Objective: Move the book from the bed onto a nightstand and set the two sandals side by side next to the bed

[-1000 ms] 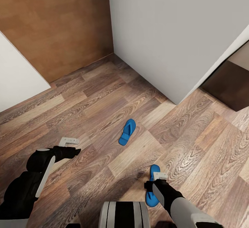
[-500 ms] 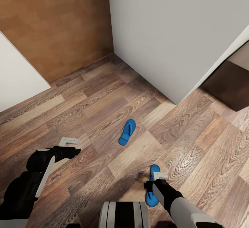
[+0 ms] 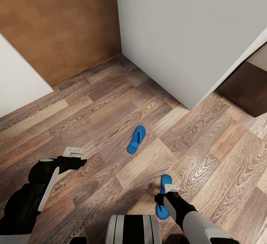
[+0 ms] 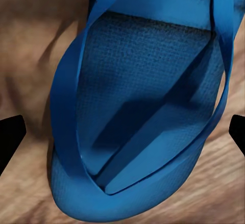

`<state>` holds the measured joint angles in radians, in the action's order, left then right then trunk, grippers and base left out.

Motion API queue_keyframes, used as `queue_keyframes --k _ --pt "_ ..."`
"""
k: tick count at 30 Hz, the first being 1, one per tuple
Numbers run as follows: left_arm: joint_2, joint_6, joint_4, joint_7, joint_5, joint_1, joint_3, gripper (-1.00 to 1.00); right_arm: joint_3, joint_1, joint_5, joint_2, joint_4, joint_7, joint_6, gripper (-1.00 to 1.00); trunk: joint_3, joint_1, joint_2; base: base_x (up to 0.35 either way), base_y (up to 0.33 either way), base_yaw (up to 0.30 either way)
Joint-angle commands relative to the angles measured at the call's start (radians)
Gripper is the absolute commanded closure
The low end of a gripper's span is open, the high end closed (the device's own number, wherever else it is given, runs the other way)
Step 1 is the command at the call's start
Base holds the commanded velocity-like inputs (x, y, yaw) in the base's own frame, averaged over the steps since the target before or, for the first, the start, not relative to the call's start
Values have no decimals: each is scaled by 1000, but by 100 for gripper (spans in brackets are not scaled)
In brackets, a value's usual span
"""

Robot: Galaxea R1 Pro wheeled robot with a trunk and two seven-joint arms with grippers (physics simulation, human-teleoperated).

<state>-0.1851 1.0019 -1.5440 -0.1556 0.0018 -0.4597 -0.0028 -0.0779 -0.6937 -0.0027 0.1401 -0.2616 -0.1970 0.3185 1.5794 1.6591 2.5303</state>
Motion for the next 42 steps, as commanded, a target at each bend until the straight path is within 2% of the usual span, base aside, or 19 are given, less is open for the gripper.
queue_keyframes --k 1,22,27,42 --pt "0 4 -1 -2 0 0 0 -100 -7 0 0 1 -2 -2 4 -100 1 0 0 0 0 0" --pt "0 4 -1 -2 0 0 0 -100 -8 -1 0 1 -2 -2 4 -100 1 0 0 0 0 0" --pt "0 4 -1 -2 0 0 0 -100 -8 -1 0 0 -2 -2 4 -100 20 2 1 0 0 0" --pt "0 4 -1 -2 0 0 0 -100 -8 -1 0 0 -2 -2 4 -100 20 2 1 0 0 0"
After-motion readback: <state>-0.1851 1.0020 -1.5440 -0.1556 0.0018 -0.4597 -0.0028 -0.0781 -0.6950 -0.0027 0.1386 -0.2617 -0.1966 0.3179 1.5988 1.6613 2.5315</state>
